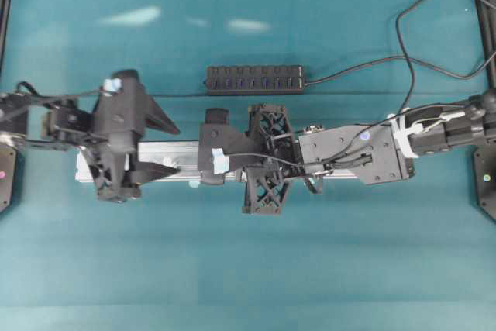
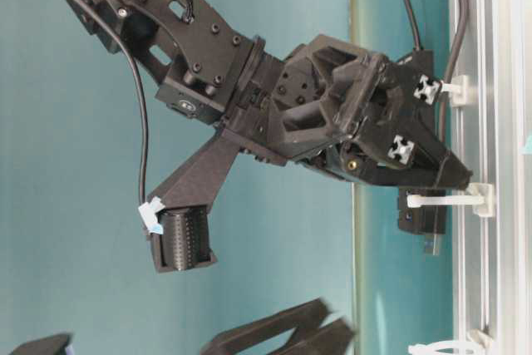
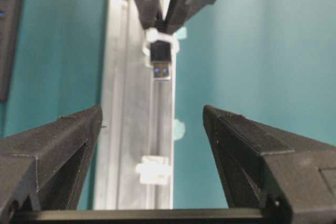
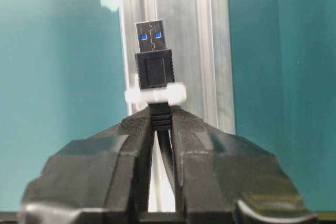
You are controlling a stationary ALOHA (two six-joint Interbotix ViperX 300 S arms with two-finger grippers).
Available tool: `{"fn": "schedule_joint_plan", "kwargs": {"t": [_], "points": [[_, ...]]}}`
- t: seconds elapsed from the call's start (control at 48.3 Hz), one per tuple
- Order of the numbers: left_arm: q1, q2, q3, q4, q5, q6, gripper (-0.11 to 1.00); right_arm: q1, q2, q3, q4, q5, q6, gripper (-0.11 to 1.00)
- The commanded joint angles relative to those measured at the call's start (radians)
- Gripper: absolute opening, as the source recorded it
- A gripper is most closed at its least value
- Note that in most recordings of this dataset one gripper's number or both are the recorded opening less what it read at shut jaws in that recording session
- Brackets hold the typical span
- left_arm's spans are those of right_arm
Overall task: Pass the USB cable through three rings with both arms.
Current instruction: 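Bring the left gripper in and grasp the plug past the middle ring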
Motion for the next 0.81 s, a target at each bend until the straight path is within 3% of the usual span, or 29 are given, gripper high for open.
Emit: {"fn": "schedule_joint_plan", "kwargs": {"t": [0.0, 0.787], "points": [[-0.008, 0.029, -0.006, 0.0, -0.046, 0.0, 0.87, 0.011, -0.031, -0.009, 0.002, -0.017, 0.015, -0.08], [-0.028, 0.252, -0.092, 0.0, -0.186, 0.0, 0.86, 0.014, -0.034, -0.008, 0.003, -0.018, 0.023, -0.08]]}}
